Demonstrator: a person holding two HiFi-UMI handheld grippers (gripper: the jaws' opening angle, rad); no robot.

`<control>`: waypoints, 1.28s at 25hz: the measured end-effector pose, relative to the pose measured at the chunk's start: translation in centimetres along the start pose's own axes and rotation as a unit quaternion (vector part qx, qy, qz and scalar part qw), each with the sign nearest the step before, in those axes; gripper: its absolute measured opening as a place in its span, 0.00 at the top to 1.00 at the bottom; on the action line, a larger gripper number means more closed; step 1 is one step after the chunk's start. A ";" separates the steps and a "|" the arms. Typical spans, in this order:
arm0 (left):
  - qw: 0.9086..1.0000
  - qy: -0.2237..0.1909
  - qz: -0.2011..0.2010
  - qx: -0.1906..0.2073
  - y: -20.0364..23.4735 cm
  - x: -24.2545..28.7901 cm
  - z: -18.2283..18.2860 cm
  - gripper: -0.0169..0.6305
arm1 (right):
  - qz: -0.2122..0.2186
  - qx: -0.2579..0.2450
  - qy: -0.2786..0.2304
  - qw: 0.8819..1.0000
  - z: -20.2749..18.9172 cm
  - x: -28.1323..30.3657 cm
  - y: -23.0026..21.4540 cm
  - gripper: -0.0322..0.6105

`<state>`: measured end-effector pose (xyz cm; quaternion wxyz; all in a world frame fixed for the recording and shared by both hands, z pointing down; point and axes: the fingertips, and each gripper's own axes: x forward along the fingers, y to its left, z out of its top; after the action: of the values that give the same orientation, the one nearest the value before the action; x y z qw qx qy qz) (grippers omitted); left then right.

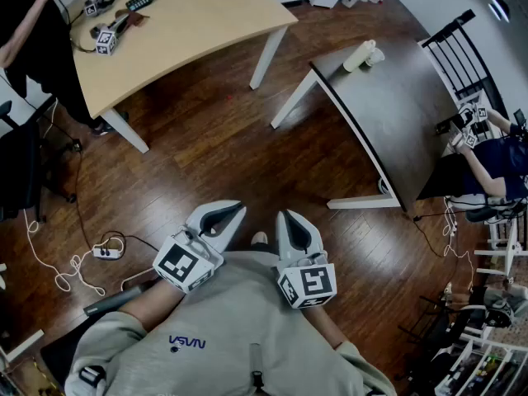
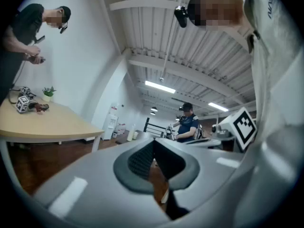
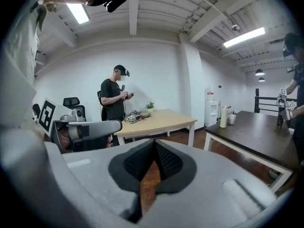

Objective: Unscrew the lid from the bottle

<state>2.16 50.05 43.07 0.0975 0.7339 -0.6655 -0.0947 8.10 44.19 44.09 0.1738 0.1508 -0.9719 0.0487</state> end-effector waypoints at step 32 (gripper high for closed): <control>0.995 0.063 0.001 0.075 6.1 22.9 2.8 0.97 | -0.016 0.084 -0.066 0.994 4.5 10.6 -22.0 0.95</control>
<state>-2.26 26.62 41.85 0.0844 0.7434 -0.6635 0.0019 4.02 19.74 44.54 0.0969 0.1837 -0.9711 0.1172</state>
